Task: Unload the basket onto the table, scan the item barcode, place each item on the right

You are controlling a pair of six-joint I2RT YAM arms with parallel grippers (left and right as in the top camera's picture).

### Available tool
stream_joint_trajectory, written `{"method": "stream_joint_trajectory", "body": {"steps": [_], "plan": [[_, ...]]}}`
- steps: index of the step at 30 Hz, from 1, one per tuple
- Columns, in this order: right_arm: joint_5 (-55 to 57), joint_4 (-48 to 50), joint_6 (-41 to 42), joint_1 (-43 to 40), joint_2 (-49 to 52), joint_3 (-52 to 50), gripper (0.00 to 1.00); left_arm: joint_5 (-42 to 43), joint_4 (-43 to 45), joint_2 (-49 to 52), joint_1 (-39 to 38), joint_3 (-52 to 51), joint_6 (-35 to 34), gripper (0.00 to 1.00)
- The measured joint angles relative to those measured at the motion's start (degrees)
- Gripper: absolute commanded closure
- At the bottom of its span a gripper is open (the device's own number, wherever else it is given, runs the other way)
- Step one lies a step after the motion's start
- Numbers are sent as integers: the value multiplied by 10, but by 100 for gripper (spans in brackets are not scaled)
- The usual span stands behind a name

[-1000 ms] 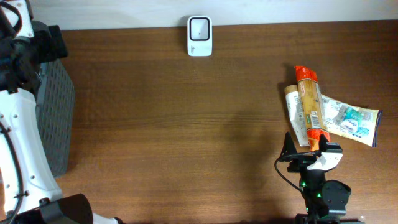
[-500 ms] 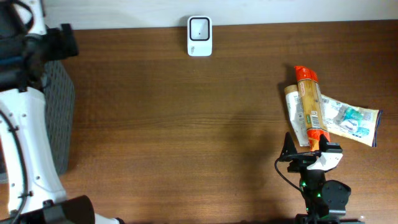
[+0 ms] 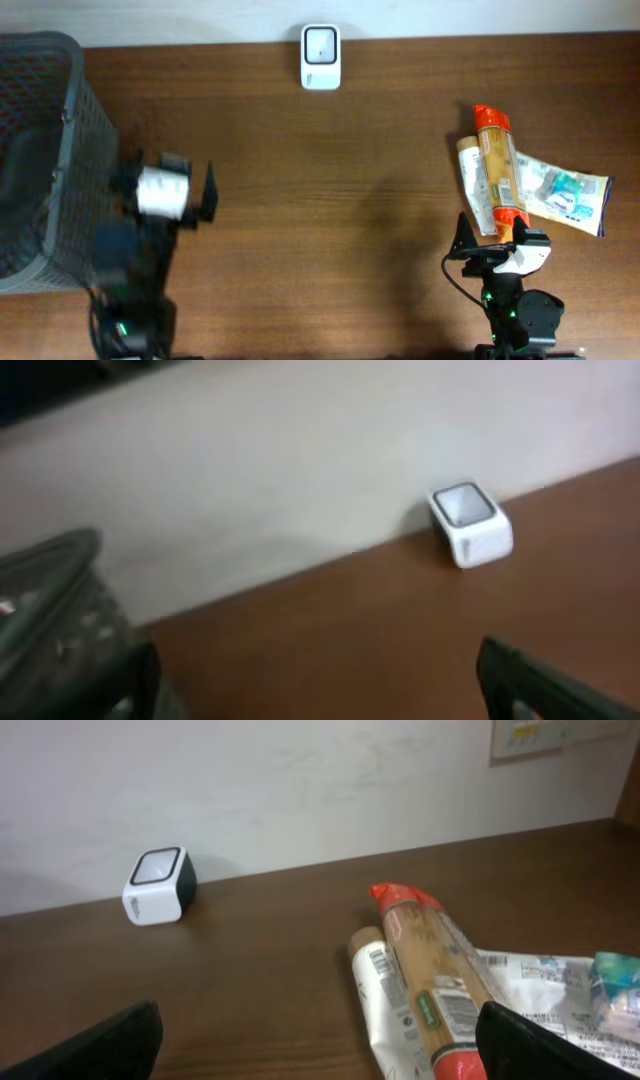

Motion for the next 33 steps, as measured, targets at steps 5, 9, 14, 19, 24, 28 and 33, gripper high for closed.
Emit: {"method": "stream_joint_trajectory", "body": {"steps": [5, 9, 14, 19, 24, 28, 33], "plan": [[0, -2, 0, 0, 1, 0, 1, -16, 62, -285, 20, -281, 1, 1], [0, -2, 0, 0, 2, 0, 1, -31, -40, -376, 20, -315, 1, 1], [0, -2, 0, 0, 1, 0, 1, -38, -72, -408, 20, -315, 0, 1], [0, -2, 0, 0, 1, 0, 1, -46, -72, -408, 20, -315, 1, 1], [0, -2, 0, 0, 1, 0, 1, -47, -72, -408, 20, -315, 1, 1], [0, -2, 0, 0, 1, 0, 1, -47, -72, -408, 20, -315, 1, 1], [0, -2, 0, 0, 1, 0, 1, -47, -72, -408, 20, -315, 1, 1]]}}
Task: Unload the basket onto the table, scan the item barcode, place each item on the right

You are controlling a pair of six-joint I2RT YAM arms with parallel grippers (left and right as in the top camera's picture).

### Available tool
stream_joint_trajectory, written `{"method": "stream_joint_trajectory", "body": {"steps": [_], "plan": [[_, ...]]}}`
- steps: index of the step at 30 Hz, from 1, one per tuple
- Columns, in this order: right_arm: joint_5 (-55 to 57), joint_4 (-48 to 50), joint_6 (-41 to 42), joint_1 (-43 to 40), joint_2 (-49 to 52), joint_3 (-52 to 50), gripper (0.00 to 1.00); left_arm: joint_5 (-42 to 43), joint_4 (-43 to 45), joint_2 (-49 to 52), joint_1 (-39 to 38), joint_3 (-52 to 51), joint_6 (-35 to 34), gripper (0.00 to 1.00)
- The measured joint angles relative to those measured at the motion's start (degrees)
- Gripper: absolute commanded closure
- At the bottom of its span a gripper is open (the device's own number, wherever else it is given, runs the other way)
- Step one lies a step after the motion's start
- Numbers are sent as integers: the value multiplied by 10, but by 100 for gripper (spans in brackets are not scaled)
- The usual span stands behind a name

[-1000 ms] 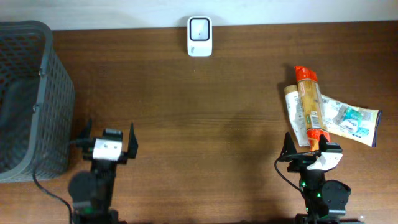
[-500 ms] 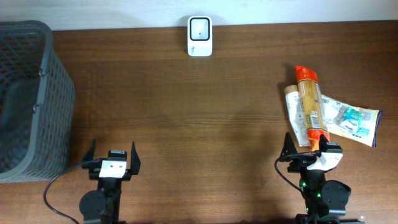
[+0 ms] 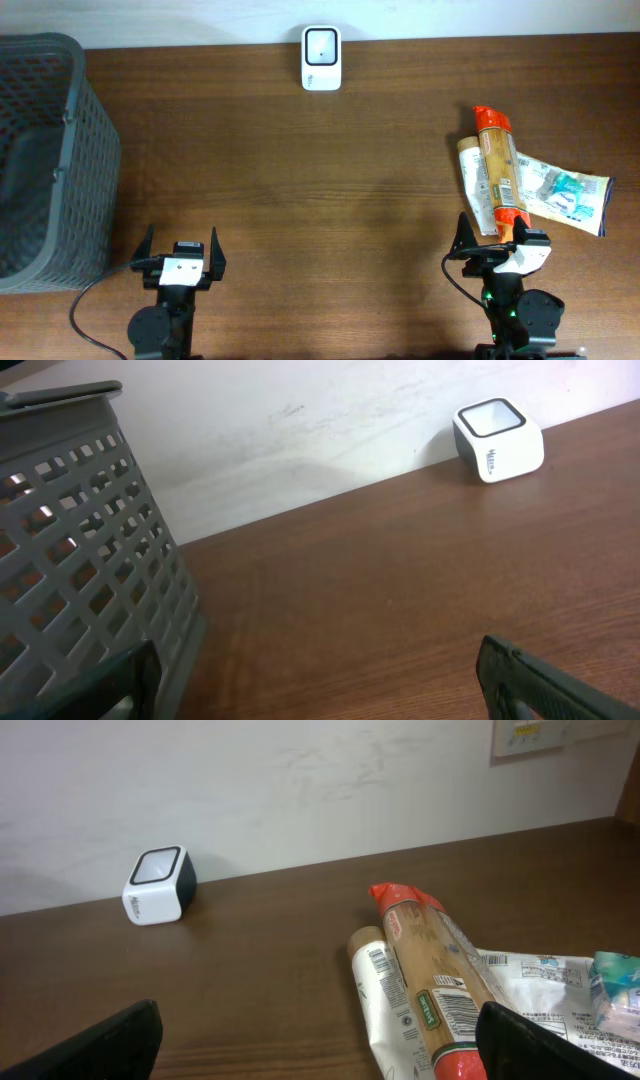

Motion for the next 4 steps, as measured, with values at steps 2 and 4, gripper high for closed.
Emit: {"method": "stream_joint_trajectory", "body": {"steps": [2, 4], "plan": [[0, 0, 0, 0, 0, 0, 1, 0, 0, 0, 0, 0, 0, 1], [0, 0, 0, 0, 0, 0, 1, 0, 0, 0, 0, 0, 0, 1]]}}
